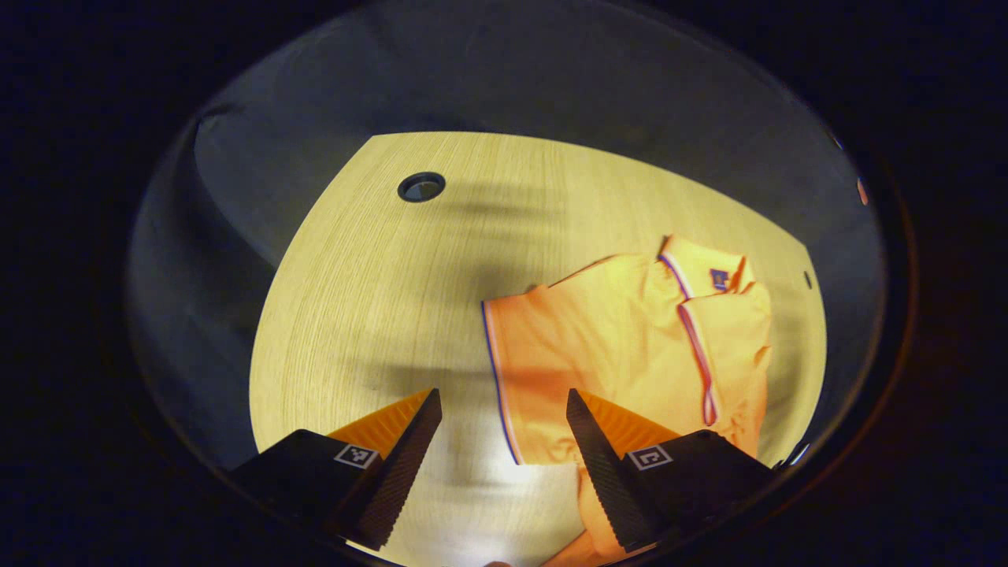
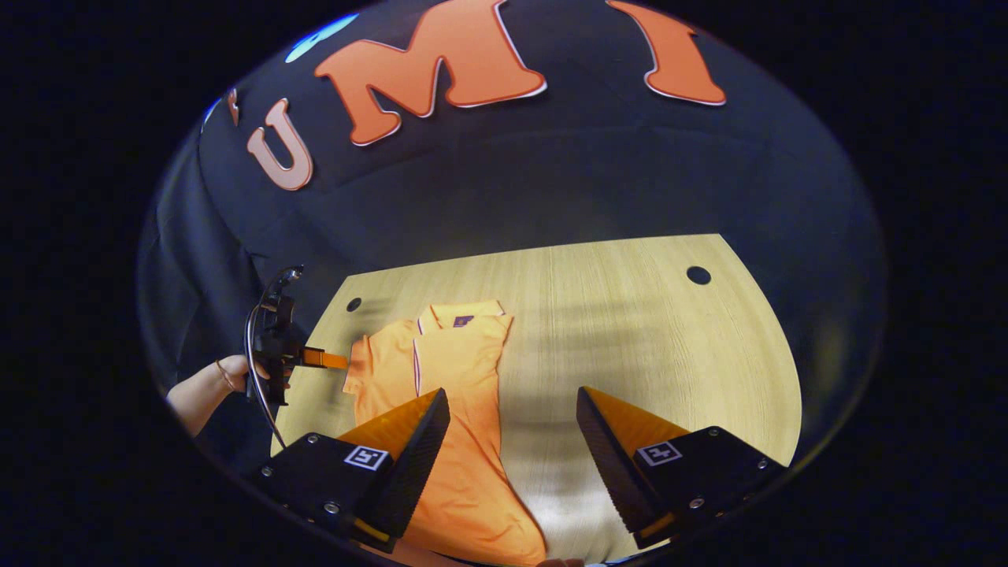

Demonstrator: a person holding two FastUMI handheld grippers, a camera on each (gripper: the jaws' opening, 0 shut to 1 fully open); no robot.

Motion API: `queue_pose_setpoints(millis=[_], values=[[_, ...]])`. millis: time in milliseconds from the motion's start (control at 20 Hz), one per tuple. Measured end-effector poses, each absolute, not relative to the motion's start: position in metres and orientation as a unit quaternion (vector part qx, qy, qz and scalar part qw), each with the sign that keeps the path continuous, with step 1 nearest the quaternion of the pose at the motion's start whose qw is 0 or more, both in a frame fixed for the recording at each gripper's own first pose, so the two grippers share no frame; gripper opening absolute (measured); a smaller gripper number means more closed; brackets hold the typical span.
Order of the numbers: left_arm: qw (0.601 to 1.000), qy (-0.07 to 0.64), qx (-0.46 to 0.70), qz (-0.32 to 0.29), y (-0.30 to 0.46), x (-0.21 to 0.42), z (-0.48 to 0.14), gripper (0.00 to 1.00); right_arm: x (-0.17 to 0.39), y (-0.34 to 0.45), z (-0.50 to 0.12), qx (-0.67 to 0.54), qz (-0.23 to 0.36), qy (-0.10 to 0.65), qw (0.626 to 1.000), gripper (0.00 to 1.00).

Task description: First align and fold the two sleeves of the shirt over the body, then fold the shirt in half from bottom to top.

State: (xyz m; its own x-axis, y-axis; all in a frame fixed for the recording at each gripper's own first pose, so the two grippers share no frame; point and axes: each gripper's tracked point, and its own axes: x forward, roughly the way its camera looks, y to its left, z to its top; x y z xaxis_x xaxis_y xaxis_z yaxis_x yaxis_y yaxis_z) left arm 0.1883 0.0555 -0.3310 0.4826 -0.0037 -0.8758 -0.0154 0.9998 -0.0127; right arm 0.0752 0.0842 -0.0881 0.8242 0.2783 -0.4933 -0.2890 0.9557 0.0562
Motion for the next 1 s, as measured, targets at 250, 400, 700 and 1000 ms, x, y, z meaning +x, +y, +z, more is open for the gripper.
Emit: queue_pose_setpoints(millis=[250,400,700,1000], values=[[0.843,0.538,-0.013,0.009,0.048,0.188,-0.353,0.98,0.073,0.048,-0.102,0.007,0.127,0.272,0.954,0.99],[0.842,0.540,-0.004,0.010,0.044,0.190,-0.355,0.92,0.070,0.039,-0.104,0.012,0.126,0.276,0.953,0.99],[0.842,0.539,0.000,-0.011,0.029,0.191,-0.348,0.07,0.069,0.041,-0.103,0.016,0.131,0.274,0.953,0.99],[0.867,0.496,0.035,-0.036,0.014,0.194,-0.304,0.02,0.068,0.047,-0.091,0.007,0.132,0.254,0.958,0.99]])
